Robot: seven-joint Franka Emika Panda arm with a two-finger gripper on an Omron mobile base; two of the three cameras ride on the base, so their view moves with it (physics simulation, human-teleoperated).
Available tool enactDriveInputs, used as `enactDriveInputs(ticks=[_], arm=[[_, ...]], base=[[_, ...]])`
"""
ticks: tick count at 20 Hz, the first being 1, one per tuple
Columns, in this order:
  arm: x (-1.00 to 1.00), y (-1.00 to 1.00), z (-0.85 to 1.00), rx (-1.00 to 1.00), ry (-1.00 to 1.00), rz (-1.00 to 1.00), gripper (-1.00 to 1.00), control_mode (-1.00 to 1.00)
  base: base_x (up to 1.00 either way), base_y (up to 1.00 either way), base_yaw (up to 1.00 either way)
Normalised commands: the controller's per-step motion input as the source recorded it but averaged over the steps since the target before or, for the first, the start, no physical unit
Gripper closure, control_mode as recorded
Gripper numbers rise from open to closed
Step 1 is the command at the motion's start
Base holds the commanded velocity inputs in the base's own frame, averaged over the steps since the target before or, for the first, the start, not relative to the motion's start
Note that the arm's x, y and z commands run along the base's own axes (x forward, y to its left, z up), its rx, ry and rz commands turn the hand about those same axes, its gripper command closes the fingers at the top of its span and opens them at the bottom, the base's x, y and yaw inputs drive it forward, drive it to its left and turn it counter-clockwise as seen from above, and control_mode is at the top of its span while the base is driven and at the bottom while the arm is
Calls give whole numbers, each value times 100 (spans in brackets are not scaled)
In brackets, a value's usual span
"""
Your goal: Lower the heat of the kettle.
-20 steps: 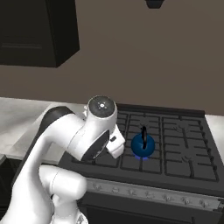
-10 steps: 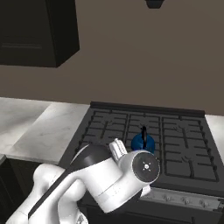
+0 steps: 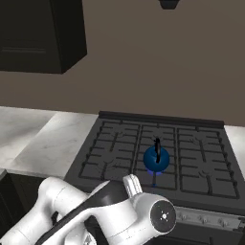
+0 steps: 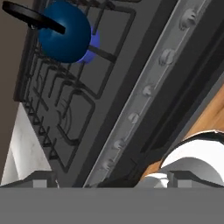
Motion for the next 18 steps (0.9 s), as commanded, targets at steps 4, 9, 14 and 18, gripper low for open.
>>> enactDriveInputs(ticks=[4, 9, 14, 18], arm=[[0, -14, -71, 8, 0, 0, -100, -100], [7, -34, -56, 10, -4, 0, -100, -100], [27, -43, -27, 10, -9, 3, -100, -100], [18, -21, -9, 2, 0, 2, -100, -100]], base=[[0, 0, 0], [0, 0, 0], [0, 0, 0], [0, 0, 0]])
